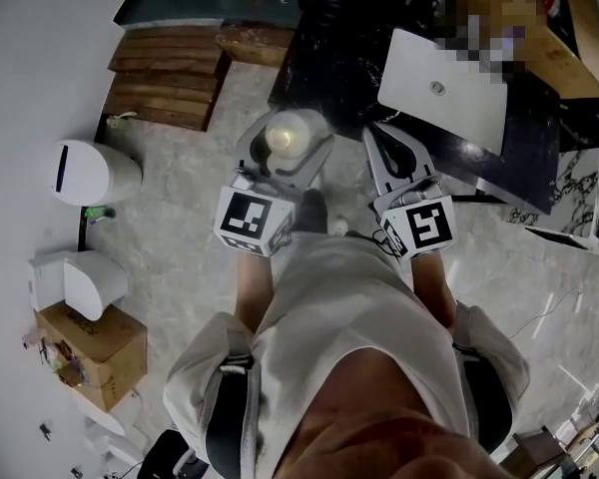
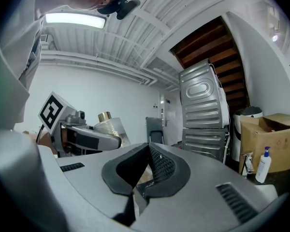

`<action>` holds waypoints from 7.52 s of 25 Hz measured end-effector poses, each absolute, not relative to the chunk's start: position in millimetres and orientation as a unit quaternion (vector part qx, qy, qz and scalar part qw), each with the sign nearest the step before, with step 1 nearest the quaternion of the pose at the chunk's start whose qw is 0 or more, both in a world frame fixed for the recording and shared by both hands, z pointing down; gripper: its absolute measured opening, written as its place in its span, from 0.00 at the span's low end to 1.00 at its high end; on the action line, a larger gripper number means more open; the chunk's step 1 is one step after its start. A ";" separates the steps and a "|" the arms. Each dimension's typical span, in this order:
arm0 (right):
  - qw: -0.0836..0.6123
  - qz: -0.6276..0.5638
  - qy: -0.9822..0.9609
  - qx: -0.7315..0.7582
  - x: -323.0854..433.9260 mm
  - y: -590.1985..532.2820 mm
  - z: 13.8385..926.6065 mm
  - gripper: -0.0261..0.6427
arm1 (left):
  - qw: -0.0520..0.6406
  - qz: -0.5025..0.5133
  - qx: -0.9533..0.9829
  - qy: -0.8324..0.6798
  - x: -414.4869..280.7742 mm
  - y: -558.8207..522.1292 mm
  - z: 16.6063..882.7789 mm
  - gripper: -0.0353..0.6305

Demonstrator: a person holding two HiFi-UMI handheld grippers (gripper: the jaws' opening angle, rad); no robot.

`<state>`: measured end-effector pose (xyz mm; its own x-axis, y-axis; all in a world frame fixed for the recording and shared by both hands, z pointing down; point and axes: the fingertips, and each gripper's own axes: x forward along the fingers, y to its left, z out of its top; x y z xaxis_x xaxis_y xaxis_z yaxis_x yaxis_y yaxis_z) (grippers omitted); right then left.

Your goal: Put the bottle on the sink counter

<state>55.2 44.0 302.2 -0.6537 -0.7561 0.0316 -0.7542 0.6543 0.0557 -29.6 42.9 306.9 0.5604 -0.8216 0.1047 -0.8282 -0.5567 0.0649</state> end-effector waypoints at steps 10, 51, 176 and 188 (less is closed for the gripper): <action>0.031 -0.012 -0.899 0.436 38.0 -10.7 307.6 0.04 | 0.055 0.037 0.894 -0.442 -42.8 -15.1 312.4 0.55; 0.085 0.001 -0.852 0.517 -14.9 -159.6 332.1 0.04 | 0.060 0.049 0.931 -0.358 -85.4 -189.2 349.0 0.55; 0.156 0.171 -0.809 0.540 112.4 -369.5 527.4 0.04 | 0.102 0.267 0.899 -0.331 56.8 -453.0 608.3 0.55; 0.154 0.164 -0.813 0.537 105.0 -356.2 519.6 0.04 | 0.102 0.271 0.898 -0.333 57.0 -452.7 608.8 0.55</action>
<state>105.0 -356.2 519.6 -0.3751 -0.8228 0.4269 -0.9239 0.3691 -0.1004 57.0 -452.7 608.8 0.6321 -0.5420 0.5538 -0.6527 -0.7576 0.0035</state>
